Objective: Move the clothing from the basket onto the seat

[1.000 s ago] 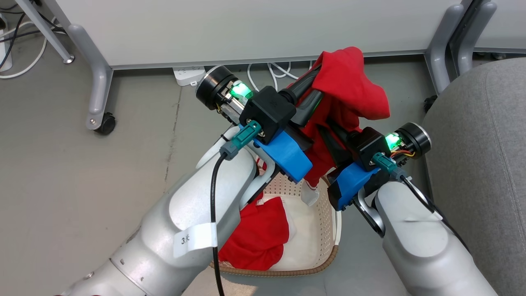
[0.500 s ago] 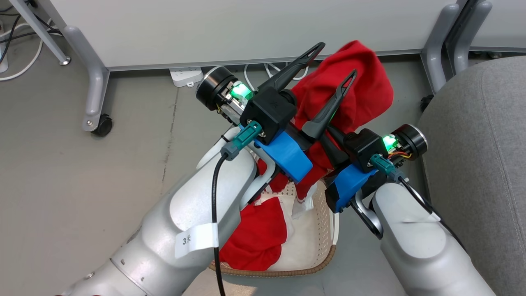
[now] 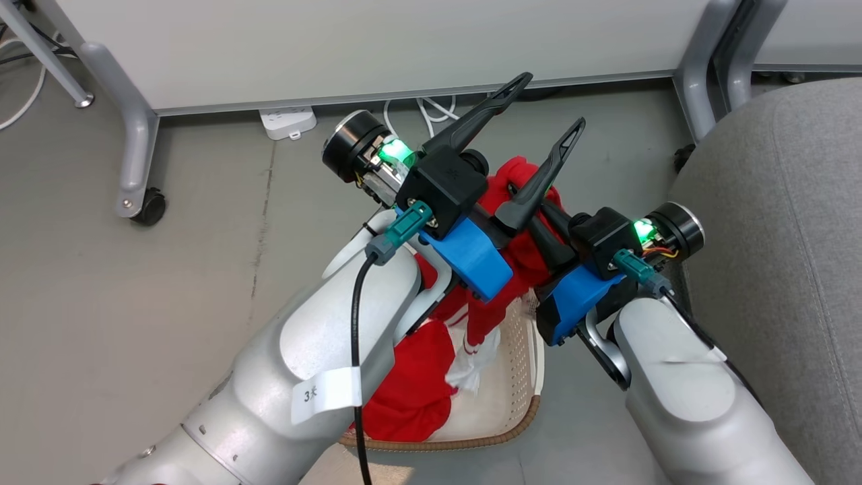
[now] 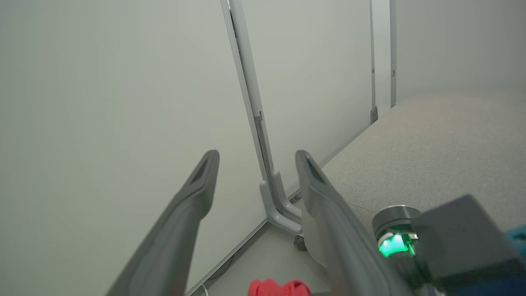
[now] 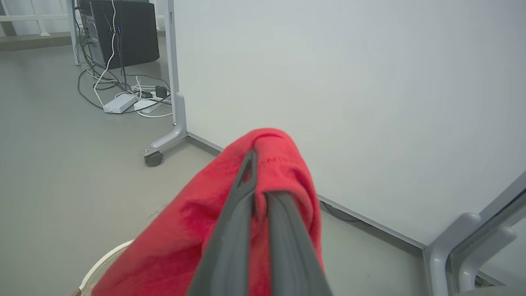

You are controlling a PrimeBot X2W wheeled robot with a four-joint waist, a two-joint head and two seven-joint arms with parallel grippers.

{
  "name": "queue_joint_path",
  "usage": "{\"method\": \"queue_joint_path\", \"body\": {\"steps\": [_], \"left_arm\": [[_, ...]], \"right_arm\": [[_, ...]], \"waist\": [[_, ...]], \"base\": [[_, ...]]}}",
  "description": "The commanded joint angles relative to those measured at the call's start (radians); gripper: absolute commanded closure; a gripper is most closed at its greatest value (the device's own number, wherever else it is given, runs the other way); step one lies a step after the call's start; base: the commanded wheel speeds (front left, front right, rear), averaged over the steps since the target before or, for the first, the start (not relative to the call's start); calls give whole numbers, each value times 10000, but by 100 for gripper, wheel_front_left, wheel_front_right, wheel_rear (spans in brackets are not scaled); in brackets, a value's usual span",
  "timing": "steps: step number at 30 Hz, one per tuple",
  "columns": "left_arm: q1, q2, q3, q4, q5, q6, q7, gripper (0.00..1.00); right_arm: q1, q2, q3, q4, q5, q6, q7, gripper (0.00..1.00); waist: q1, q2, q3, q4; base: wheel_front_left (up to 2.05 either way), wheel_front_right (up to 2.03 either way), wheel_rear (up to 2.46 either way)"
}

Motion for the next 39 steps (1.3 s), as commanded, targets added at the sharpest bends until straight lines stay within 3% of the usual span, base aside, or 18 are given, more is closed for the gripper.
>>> {"method": "queue_joint_path", "body": {"steps": [1,10,27,39], "left_arm": [[17,-9,-7,40,76,41,-27,0],[-70,23,79,170,208,-2,-27,0],[-58,250,-45,334,438,-120,-27,0],[100,347,-498,429,486,-176,-27,0]], "right_arm": [[17,3,-64,-84,54,1,-34,100],[-53,4,-396,-459,141,1,-34,100],[272,4,-1608,-1498,186,1,-34,100],[875,7,-2993,-2634,75,1,-34,100]], "waist": [[0,0,37,-75],[0,0,280,-584],[0,0,840,-2147],[0,0,1094,-3343]], "base": [[0,0,0],[0,0,0],[0,0,0],[0,0,0]]}}
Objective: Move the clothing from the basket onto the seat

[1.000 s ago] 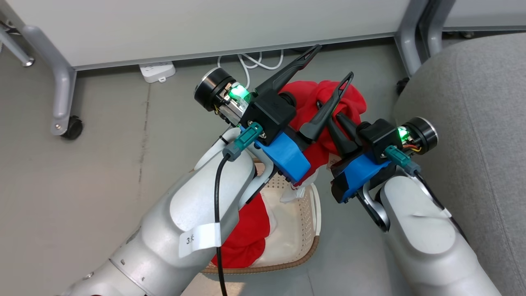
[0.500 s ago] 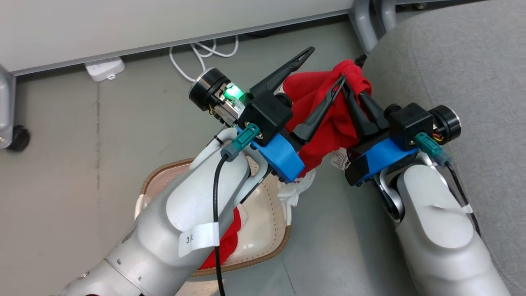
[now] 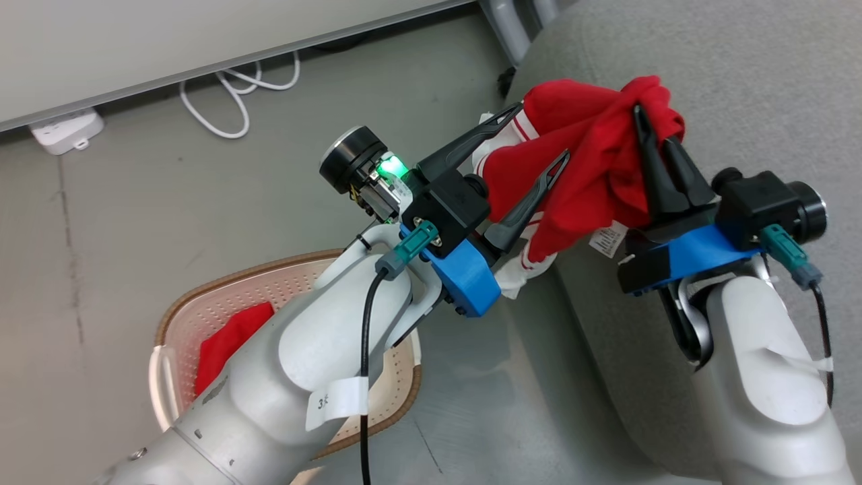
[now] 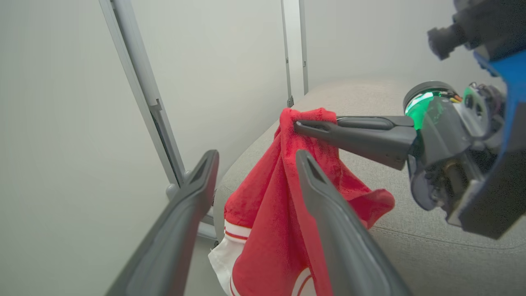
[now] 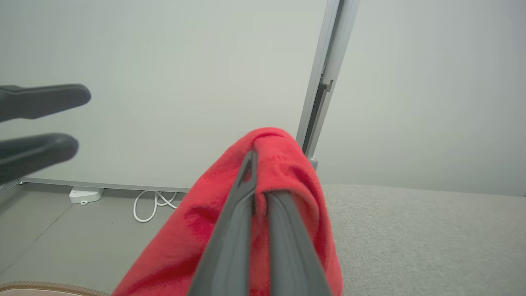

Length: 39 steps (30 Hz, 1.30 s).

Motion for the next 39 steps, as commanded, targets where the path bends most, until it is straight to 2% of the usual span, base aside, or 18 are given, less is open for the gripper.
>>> {"method": "queue_joint_path", "body": {"steps": [1,10,21,32,39], "left_arm": [[84,70,-22,31,-13,-49,-27,0],[174,136,-684,135,-88,-86,24,0],[360,140,-1509,52,-289,-64,145,0],[500,164,-1994,42,-523,-67,162,0],[332,233,-1943,-60,-586,10,101,0]], "right_arm": [[154,9,-68,-94,38,1,-34,100],[720,8,-1052,-804,166,1,-36,100],[1557,6,-1897,-1445,306,1,-36,100],[2318,8,-2293,-1678,424,1,-34,100],[1876,6,-2300,-1928,204,1,-34,100]], "waist": [[-1,0,71,-225],[-1,0,186,-1242],[-1,0,291,-2063],[-1,0,277,-2267],[-1,0,318,-2160]], "base": [[0,0,0],[0,0,0],[0,0,0],[0,0,0],[0,0,0]]}}
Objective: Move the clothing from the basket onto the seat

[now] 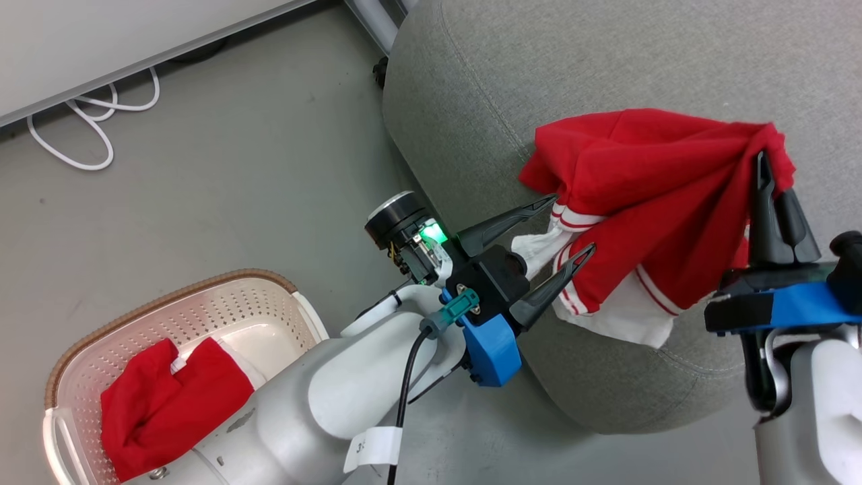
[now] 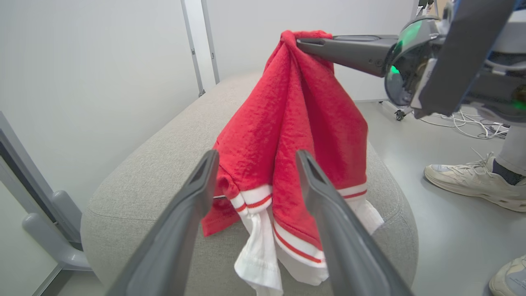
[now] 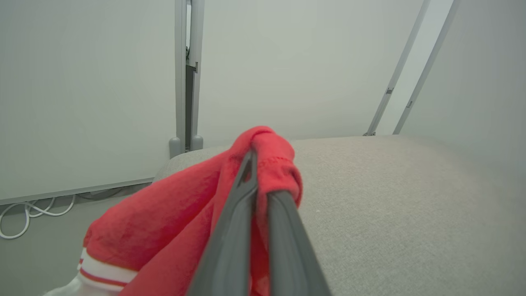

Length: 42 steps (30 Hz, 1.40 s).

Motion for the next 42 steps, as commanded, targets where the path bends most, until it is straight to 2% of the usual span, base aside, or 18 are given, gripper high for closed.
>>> {"method": "queue_joint_path", "body": {"steps": [1,9,17,19,24,25,28,30,33,42], "left_arm": [[-108,103,27,-51,-33,75,-42,0],[-559,381,148,-353,119,212,72,0],[-1246,802,259,-776,311,302,382,0],[-1567,934,272,-997,449,319,509,0],[-2060,1197,315,-1387,634,373,701,0],[-2060,1197,315,-1387,634,373,701,0],[-2300,1327,361,-1593,694,396,791,0],[-2415,1427,374,-1716,750,386,864,0],[-2575,1507,366,-1848,801,405,918,0],[-2682,1475,254,-2007,778,484,889,0]], "right_arm": [[-321,2,-62,-143,-93,1,-36,100],[-2135,-18,-588,-825,-569,1,-36,100],[-4527,-923,-1910,-1021,-458,1,-36,100],[-5463,-1637,-2718,-931,-358,1,-35,100],[-6625,-3250,-3724,-241,-66,1,-35,100],[-6625,-3250,-3724,-241,-66,1,-35,100],[-6992,-3907,-4196,280,84,1,-24,100],[-7096,-4121,-4357,701,121,1,-24,100],[-7093,-4197,-4445,1269,95,1,-24,100],[-6057,-3292,-4519,2381,-250,1,-24,100]], "waist": [[0,-1,60,31],[0,-1,875,213],[0,-1,2227,559],[0,-1,2805,731],[0,-1,3715,967],[0,-1,3715,967],[0,-1,4148,1020],[0,-1,4393,1048],[0,-1,4698,1100],[0,-1,4971,1263]], "base": [[0,0,0],[0,0,0],[0,0,0],[0,0,0],[0,0,0],[0,0,0],[0,0,0],[0,0,0],[0,0,0],[0,0,0]]}}
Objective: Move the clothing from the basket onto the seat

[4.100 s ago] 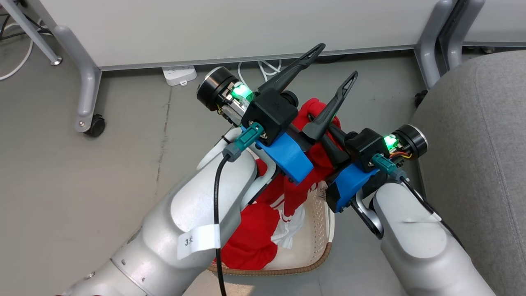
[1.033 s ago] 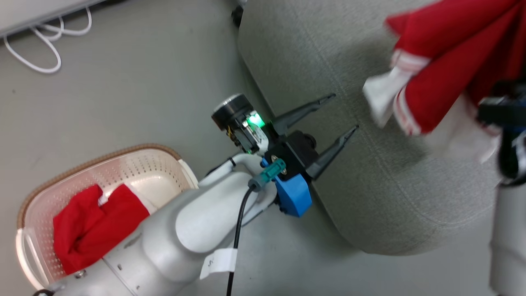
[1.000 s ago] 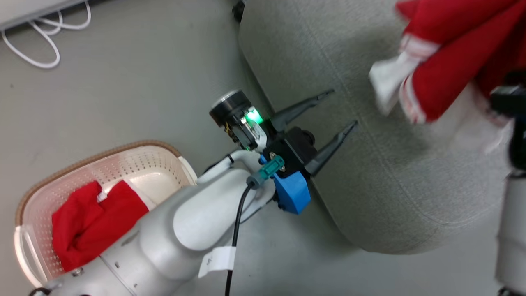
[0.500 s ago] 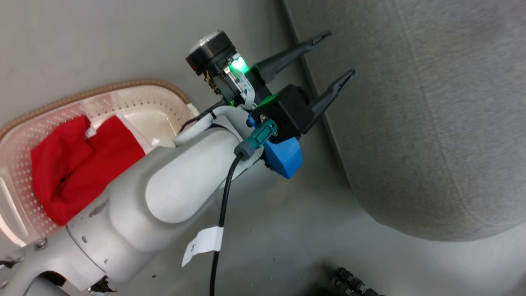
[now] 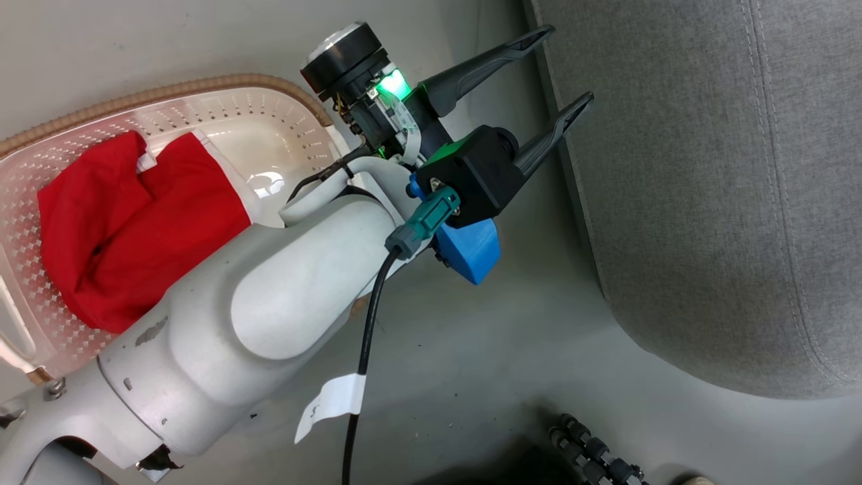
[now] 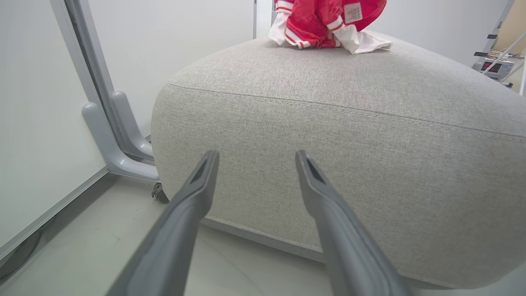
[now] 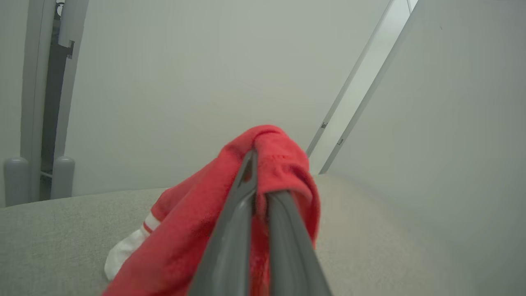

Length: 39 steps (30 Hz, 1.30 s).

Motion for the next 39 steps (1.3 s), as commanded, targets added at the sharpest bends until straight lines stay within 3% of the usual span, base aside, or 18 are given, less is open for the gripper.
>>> {"method": "queue_joint_path", "body": {"steps": [1,14,15,16,29,39], "left_arm": [[-171,-4,-35,-45,-34,51,-41,0],[-209,-97,-113,66,-120,130,-201,0],[-186,-110,-120,95,-147,140,-226,0],[-150,-130,-130,128,-162,142,-245,0],[685,-514,103,686,-699,375,-938,0],[2252,-500,1734,264,-963,853,-1088,0]], "right_arm": [[145,79,-51,53,-42,1,-7,100],[1492,1172,-23,854,-34,1,-6,100],[1566,1207,-16,821,-34,1,-6,62],[1647,1263,30,808,-7,1,-6,0],[3871,1677,684,-715,50,1,-6,0],[5199,1807,2438,-2184,-149,1,-6,0]], "waist": [[-1,0,-5,17],[-1,0,-181,147],[-1,0,-228,151],[-1,0,-287,156],[-1,0,-2008,308],[-1,0,-3970,1089]], "base": [[0,0,0],[0,0,0],[0,0,0],[0,0,0],[0,0,0],[0,0,0]]}}
